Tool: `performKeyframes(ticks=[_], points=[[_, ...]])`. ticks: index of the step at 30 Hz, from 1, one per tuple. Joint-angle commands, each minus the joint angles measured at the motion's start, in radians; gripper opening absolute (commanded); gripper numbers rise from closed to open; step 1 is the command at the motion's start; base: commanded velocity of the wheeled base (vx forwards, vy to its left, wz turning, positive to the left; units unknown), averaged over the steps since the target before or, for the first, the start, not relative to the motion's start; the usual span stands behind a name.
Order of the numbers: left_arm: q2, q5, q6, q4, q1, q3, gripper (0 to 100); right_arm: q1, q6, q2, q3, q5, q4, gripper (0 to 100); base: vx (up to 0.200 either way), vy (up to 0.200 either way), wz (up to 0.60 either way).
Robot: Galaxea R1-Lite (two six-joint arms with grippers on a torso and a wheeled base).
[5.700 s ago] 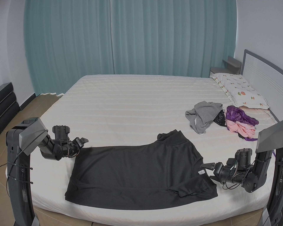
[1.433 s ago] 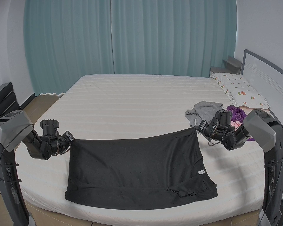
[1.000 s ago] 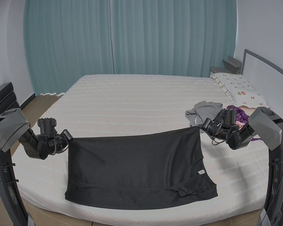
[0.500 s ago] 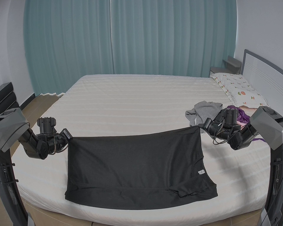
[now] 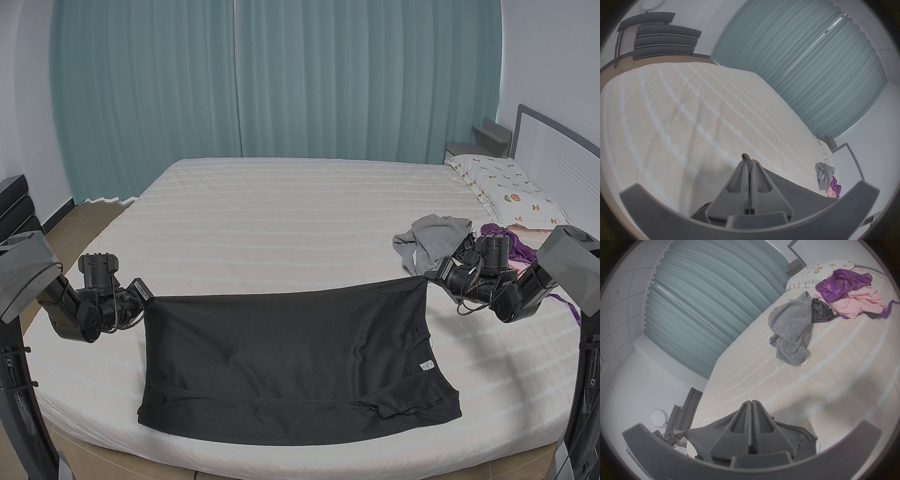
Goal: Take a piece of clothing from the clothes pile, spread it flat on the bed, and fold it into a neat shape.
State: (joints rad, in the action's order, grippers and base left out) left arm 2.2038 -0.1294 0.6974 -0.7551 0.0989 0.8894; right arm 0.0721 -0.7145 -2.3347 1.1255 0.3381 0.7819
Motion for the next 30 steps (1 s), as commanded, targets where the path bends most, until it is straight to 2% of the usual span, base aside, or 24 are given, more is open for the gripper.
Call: performKeyframes(ticks=[1,8,12,16,20,30], points=[[-0.016,-0.007,0.004,-0.001,-0.001,-0.046,0,-0.008,0.006,0.041,-0.052,0.018,-0.004,0,0.0,0.0,0.0],[-0.03,0.004,-0.003,-0.01,-0.016,-0.098,0,-0.015,0.012,0.064,-0.139,0.038,0.007,0,0.0,0.0,0.0],[-0.042,0.005,-0.004,-0.102,-0.018,-0.184,0,-0.04,0.023,0.092,-0.224,0.079,0.008,0,0.0,0.0,0.0],[-0.042,0.005,-0.052,-0.176,-0.016,-0.274,0,-0.057,0.075,0.112,-0.311,0.121,0.01,0,0.0,0.0,0.0],[-0.03,0.005,-0.102,-0.234,-0.019,-0.36,0,-0.064,0.128,0.11,-0.372,0.131,0.01,0,0.0,0.0,0.0],[0.027,0.004,-0.115,-0.42,-0.033,-0.54,0,-0.06,0.271,0.092,-0.524,0.139,0.054,0,0.0,0.0,0.0]])
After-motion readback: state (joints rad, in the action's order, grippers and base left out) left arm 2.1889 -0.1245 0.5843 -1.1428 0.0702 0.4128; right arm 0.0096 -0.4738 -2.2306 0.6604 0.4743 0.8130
